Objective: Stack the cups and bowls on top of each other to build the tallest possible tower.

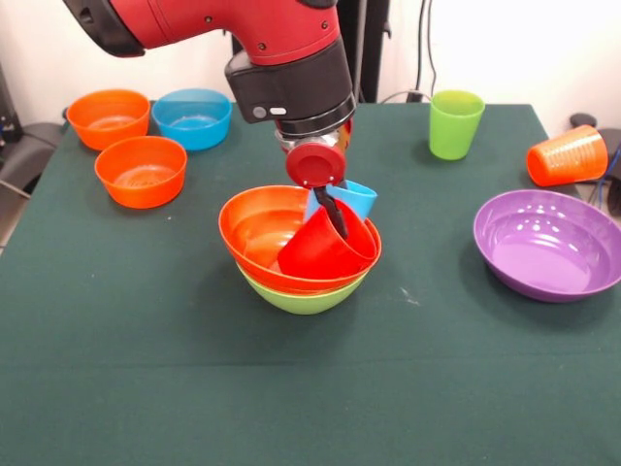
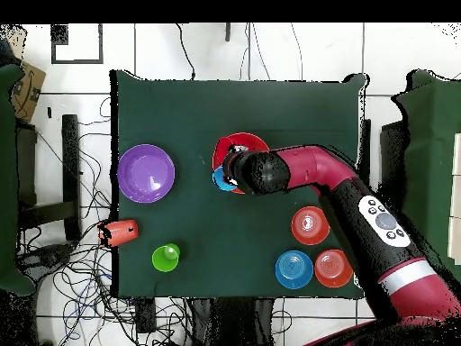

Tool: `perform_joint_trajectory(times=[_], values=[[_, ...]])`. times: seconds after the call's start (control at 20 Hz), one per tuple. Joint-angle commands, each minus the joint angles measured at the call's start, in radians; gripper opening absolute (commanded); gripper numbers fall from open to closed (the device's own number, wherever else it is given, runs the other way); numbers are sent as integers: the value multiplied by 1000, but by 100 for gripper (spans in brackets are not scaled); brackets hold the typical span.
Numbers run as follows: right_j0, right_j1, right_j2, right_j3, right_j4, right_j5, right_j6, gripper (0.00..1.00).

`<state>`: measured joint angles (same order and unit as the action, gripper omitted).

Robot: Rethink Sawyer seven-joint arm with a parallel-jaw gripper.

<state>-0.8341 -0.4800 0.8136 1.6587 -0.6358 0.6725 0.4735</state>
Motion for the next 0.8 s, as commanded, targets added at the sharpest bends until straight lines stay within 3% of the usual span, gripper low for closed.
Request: perform_joint_trajectory(times=[0.05, 0.8], values=[[45, -10, -69, -65, -70, 93, -40, 100], [34, -37, -73, -58, -65, 118, -55, 100]])
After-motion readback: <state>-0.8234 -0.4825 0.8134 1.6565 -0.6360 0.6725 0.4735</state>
